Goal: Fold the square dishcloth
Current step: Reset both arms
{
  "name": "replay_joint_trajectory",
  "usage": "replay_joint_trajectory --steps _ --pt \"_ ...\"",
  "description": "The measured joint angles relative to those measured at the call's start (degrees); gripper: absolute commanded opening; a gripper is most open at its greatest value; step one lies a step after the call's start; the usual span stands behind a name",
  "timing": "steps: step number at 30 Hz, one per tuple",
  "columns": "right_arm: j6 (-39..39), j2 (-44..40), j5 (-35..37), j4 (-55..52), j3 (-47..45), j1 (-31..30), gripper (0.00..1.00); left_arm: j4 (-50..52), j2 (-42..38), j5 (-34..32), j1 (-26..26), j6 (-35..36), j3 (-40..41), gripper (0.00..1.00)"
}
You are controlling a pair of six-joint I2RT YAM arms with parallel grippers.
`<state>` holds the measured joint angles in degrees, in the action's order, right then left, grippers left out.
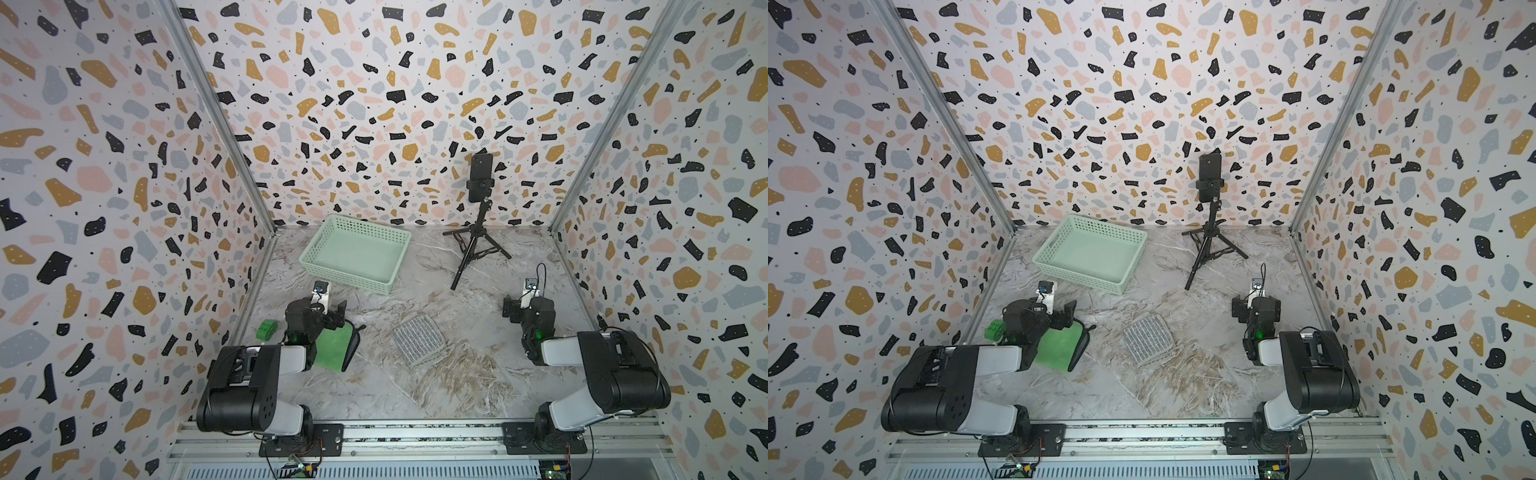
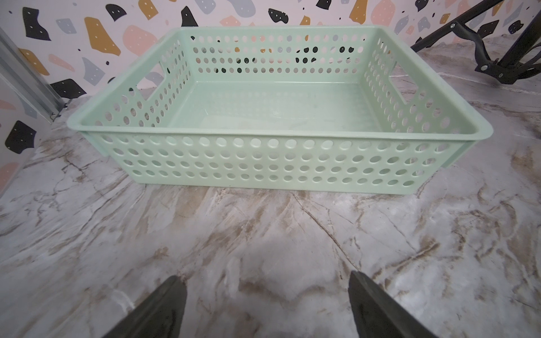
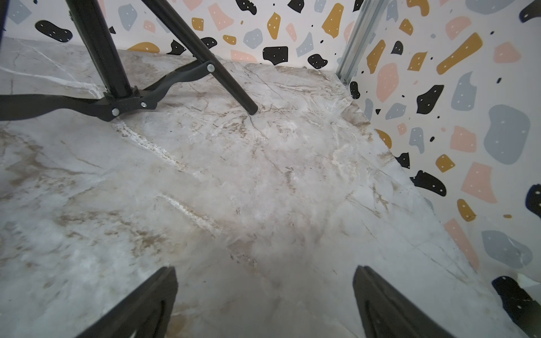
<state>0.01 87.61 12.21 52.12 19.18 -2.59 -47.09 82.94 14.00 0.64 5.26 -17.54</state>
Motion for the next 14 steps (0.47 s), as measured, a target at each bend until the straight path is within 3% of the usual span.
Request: replay_joint_trajectory --steps 14 --pt "0.0 0.0 0.0 0.0 0.0 0.0 1.00 0.0 0.0 0.0 0.0 0.0 0.0 0.97"
